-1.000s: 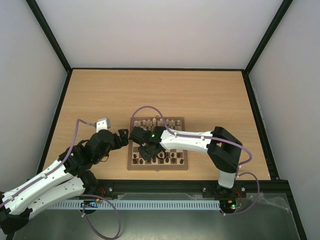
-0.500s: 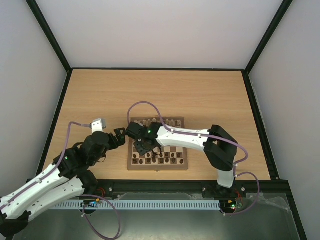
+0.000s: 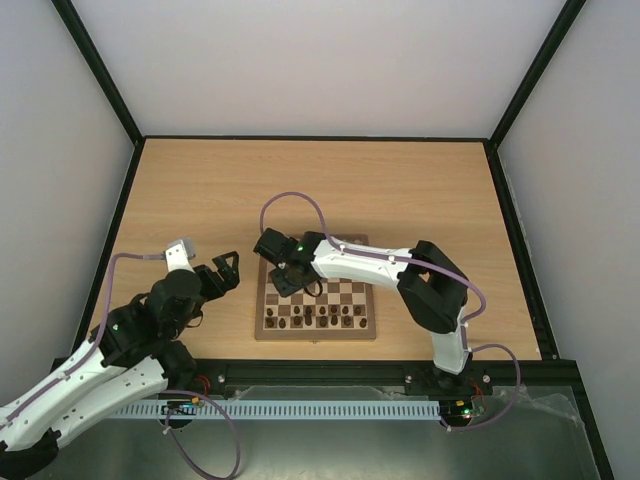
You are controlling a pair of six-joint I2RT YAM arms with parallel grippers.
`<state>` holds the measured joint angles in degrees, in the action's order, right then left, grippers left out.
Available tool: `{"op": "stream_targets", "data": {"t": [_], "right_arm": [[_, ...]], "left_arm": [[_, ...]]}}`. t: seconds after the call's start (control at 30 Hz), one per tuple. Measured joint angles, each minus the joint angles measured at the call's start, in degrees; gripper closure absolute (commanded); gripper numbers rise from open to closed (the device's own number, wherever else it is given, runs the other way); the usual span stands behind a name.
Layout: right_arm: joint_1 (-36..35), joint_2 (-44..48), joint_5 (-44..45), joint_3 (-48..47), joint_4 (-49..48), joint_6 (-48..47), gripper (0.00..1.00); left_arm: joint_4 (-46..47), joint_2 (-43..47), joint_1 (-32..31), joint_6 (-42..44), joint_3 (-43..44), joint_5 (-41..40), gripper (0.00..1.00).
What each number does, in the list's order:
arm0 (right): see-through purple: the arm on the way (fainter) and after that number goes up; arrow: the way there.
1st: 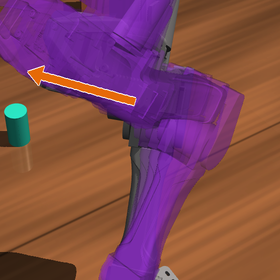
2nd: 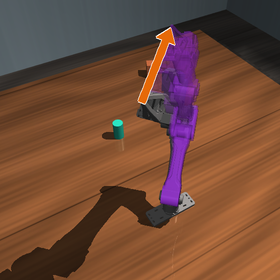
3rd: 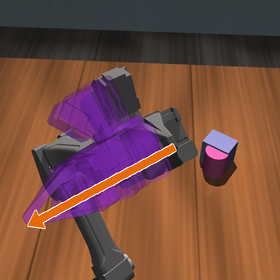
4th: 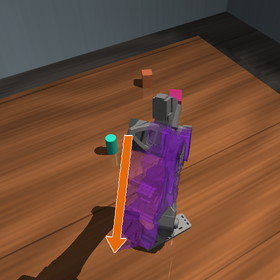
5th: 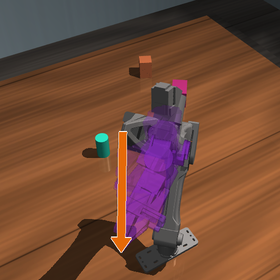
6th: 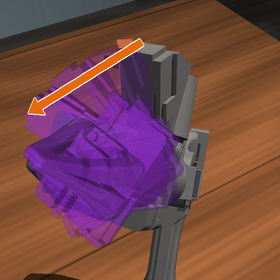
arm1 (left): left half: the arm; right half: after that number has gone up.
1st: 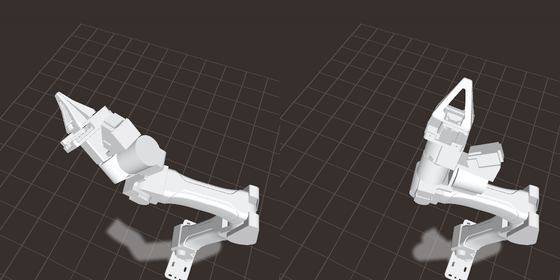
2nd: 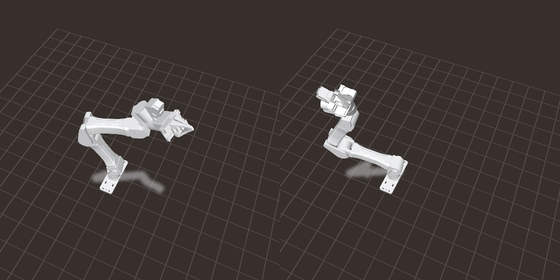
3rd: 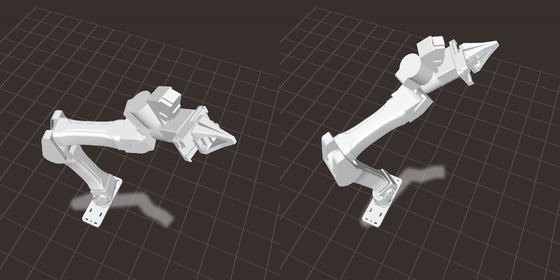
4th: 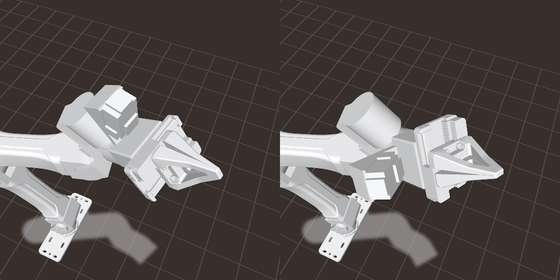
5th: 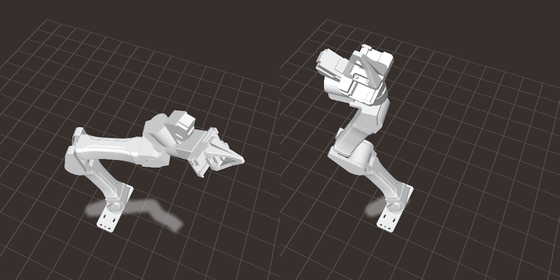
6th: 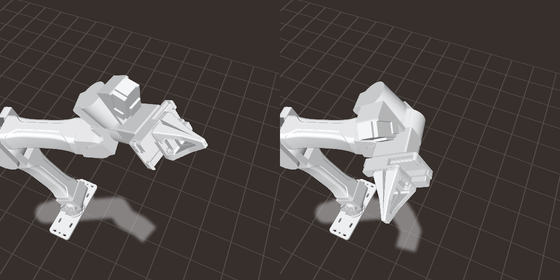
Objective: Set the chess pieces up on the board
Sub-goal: Pick up the chess piece from the chessboard.
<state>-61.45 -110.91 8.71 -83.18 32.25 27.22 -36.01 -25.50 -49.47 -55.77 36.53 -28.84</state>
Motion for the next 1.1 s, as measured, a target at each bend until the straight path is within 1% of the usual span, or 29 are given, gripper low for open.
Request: {"op": "stream_targets", "data": {"t": [0.27, 0.37, 0.5, 0.8, 1.1], "right_arm": [[0.0, -1.6, -2.4, -0.6, -0.5, -0.5, 0.62], [0.0, -1.6, -2.8, -0.6, -0.7, -0.9, 0.67], [0.0, -1.6, -3.0, -0.6, -0.9, -1.4, 0.72], [0.0, -1.7, -3.2, -1.7, -1.0, -1.7, 0.74], [0.0, -2.6, -3.4, -3.0, -1.1, -2.4, 0.83]], "left_arm": [[-0.1, -0.2, 0.0, -0.2, 0.0, -0.2, 0.00], [-0.1, -0.3, 0.0, -0.2, 0.0, -0.2, 0.00], [-0.2, -0.4, 0.0, -0.2, 0.0, -0.2, 0.01], [-0.2, -0.4, 0.0, -0.2, 0.0, -0.2, 0.01], [-0.4, -0.4, 0.0, -0.2, 0.0, -0.2, 0.01]]}}
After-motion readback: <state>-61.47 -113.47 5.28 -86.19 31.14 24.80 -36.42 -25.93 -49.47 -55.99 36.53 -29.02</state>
